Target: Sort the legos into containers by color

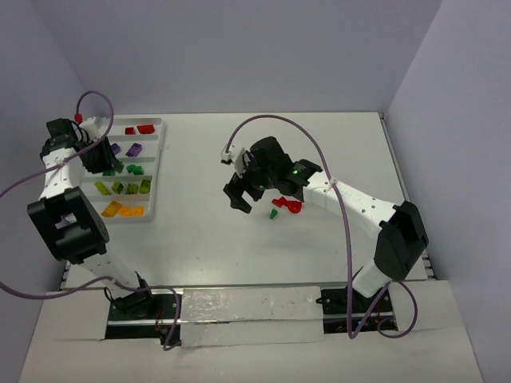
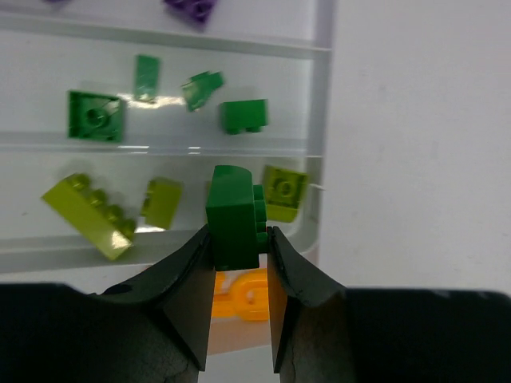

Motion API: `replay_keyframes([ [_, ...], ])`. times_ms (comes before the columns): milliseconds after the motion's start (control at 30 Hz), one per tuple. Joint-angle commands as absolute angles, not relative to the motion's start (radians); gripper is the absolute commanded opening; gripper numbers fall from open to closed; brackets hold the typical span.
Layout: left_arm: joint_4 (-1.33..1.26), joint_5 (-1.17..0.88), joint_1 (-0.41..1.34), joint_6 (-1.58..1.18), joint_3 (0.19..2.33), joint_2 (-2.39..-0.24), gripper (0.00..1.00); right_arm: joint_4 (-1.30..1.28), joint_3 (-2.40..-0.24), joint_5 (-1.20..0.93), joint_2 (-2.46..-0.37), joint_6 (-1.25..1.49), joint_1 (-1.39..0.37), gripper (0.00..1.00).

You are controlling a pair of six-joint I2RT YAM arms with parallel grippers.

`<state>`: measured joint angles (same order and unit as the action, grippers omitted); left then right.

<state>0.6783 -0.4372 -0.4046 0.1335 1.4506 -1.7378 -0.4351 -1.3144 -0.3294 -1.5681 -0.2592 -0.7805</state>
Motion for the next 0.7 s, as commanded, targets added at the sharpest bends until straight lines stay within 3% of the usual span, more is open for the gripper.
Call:
replay_keyframes([
  [0, 0.590, -0.307, -0.417, 0.189, 1.490, -1.790, 0.10, -0.425, -1.310, -0.325, -1.545, -0.267, -0.770, 1.00],
  [667, 0.531, -0.213, -0.375, 0.228, 1.622, -1.975, 0.26, -0.446, -1.331, -0.335, -1.584, -0.265, -0.762, 1.00],
])
